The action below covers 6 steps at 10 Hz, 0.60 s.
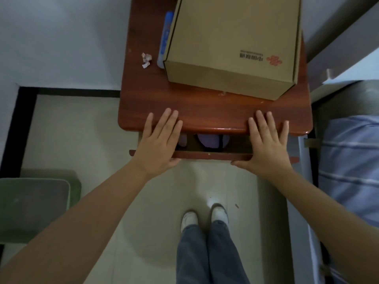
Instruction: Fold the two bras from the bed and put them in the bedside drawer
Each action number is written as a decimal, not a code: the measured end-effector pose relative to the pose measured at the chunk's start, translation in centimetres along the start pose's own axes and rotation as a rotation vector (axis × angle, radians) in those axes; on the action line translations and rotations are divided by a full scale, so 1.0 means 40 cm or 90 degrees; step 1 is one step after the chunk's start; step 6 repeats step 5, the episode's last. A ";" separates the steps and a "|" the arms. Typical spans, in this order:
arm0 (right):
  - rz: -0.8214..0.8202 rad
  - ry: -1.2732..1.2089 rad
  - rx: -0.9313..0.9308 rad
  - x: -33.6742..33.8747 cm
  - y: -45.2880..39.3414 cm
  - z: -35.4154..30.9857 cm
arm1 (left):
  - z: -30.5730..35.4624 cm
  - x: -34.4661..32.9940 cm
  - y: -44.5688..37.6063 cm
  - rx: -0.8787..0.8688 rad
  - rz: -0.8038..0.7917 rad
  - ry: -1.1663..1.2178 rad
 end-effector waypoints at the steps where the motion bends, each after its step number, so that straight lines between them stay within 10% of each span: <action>1: 0.079 0.017 -0.016 0.037 -0.044 -0.001 | -0.009 0.026 -0.053 0.011 0.084 0.000; 3: 0.157 0.068 -0.105 0.073 -0.085 0.001 | -0.006 0.023 -0.109 0.023 0.175 0.014; 6: -0.011 -0.306 0.023 0.098 -0.047 -0.009 | -0.006 0.046 -0.093 0.026 0.151 0.087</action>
Point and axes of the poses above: each hand's wrist, its own y-axis away from the middle knuckle, its own x-axis out of the back of the hand, z = x × y, the point moved 8 cm from there along -y, towards the middle knuckle, and after that the axes turned 10 degrees about -z, right-handed, at the moved point
